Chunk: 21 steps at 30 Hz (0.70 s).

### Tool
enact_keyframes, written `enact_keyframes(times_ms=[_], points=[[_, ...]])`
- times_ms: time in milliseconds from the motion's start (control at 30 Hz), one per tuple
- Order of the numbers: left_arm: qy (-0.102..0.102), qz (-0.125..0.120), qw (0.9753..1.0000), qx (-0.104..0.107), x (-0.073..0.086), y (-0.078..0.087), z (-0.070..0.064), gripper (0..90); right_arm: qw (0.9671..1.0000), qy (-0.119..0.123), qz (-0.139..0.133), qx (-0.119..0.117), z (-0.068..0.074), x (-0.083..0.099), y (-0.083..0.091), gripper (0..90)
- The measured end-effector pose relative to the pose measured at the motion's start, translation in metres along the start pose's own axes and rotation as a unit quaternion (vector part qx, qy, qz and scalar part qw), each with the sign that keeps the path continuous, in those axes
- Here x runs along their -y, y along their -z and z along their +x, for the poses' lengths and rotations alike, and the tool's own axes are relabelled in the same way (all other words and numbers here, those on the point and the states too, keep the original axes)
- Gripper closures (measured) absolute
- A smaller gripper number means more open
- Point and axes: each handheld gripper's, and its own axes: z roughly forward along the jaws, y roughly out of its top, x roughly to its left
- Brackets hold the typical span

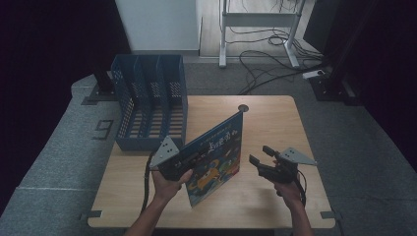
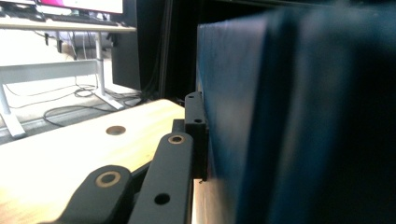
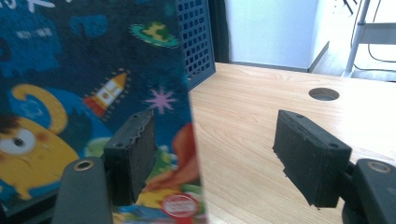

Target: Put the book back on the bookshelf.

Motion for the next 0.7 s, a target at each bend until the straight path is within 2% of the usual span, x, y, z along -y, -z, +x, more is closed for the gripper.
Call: enact_keyframes(times_ms=[100, 400, 700], points=[[-0.006, -0.002, 1.0, -0.007, -0.008, 0.004, 0.001, 82.4, 1.0, -0.003, -0.002, 0.001, -0.002, 0.0, 0.001, 29.4], [-0.006, -0.023, 0.9995, -0.019, -0.027, 0.024, 0.005, 82.3, 1.0, -0.003, -0.003, 0.002, -0.002, 0.0, 0.003, 29.5], [-0.009, -0.033, 0.9988, -0.034, -0.04, 0.038, 0.009, 82.2, 1.0, -0.003, 0.006, 0.004, -0.001, 0.004, 0.0, 29.6]])
